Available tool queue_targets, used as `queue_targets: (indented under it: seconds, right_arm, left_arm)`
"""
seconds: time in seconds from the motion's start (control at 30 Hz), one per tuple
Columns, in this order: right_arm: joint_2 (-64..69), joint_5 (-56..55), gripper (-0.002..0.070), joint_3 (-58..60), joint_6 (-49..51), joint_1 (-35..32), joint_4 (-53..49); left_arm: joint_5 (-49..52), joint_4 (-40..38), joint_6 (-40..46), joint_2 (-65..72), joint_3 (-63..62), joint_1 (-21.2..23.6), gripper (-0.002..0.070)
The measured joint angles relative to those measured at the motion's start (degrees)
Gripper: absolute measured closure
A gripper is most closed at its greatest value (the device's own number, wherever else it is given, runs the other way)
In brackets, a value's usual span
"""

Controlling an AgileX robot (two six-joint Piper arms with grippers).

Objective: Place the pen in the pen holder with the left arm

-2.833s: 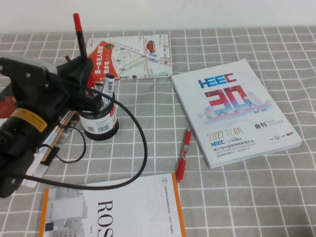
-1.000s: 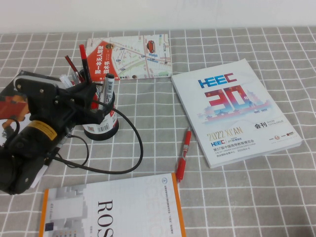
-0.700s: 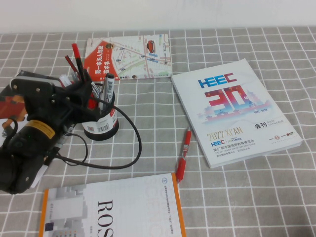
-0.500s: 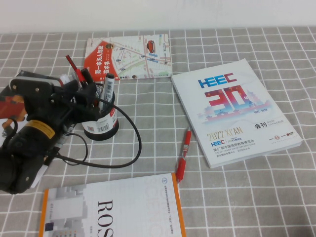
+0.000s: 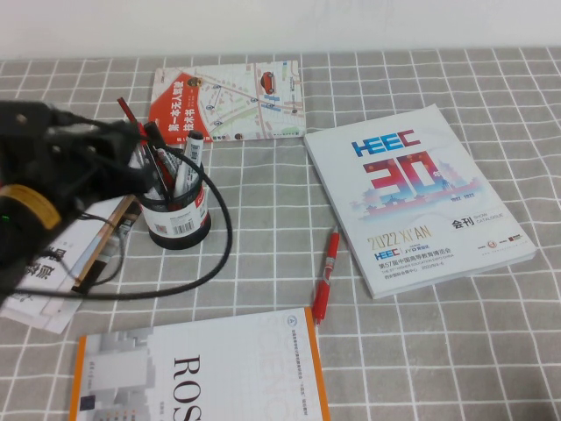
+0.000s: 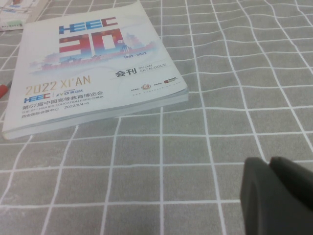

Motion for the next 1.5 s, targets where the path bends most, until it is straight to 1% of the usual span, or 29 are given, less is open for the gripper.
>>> queue_targets:
  seconds: [0.07,0.13,0.23,0.33,0.4,0.5,0.6,0.7,0.83,0.97,1.23,1.4,1.5]
  right_arm:
    - [0.00,0.00,0.0692,0.00,0.00,0.00,0.00]
    - [0.00,0.00,0.0692,0.00,0.00,0.00,0.00]
    - [0.00,0.00,0.0692,0.00,0.00,0.00,0.00]
    - [0.00,0.00,0.0692,0.00,0.00,0.00,0.00]
    - [0.00,0.00,0.0692,0.00,0.00,0.00,0.00]
    - [0.00,0.00,0.0691,0.00,0.00,0.00,0.00]
    - [0.00,0.00,0.0692,0.00,0.00,0.00,0.00]
    - [0.00,0.00,0.0692,0.00,0.00,0.00,0.00]
    - [0.00,0.00,0.0692,0.00,0.00,0.00,0.00]
    - [0.00,0.00,0.0692,0.00,0.00,0.00,0.00]
    - [0.00,0.00,0.0692,0.00,0.00,0.00,0.00]
    - [0.00,0.00,0.0692,0.00,0.00,0.00,0.00]
    - [0.00,0.00,0.0692,0.00,0.00,0.00,0.32]
  left_arm:
    - [4.07,2.86,-2.48,-4.84,0.00,0.00,0.0648]
    - [7.93,4.88,-4.51,-10.00,0.00,0.00,0.0664]
    - [14.56,5.75,-7.07,-17.75,0.00,0.00,0.0672]
    - [22.17,6.31,-8.17,-26.40,0.51,0.00,0.0674]
    - [25.46,7.86,-8.30,-31.84,1.80,0.00,0.0675]
    - [28.80,9.26,-9.04,-40.25,5.79,0.00,0.0675]
    - [30.89,9.61,-12.18,-47.79,10.56,0.00,0.0675]
    - [31.63,9.71,-16.73,-54.61,15.14,0.00,0.0675]
    - [32.75,9.71,-18.54,-62.08,20.53,0.00,0.0675]
    - [35.65,9.71,-18.79,-66.39,23.35,0.00,0.0675]
    - [40.79,9.71,-19.02,-67.04,24.42,0.00,0.0675]
    - [44.13,9.71,-22.19,-67.04,24.74,0.00,0.0675]
    - [44.13,6.99,-19.42,-67.67,26.08,0.00,0.0675]
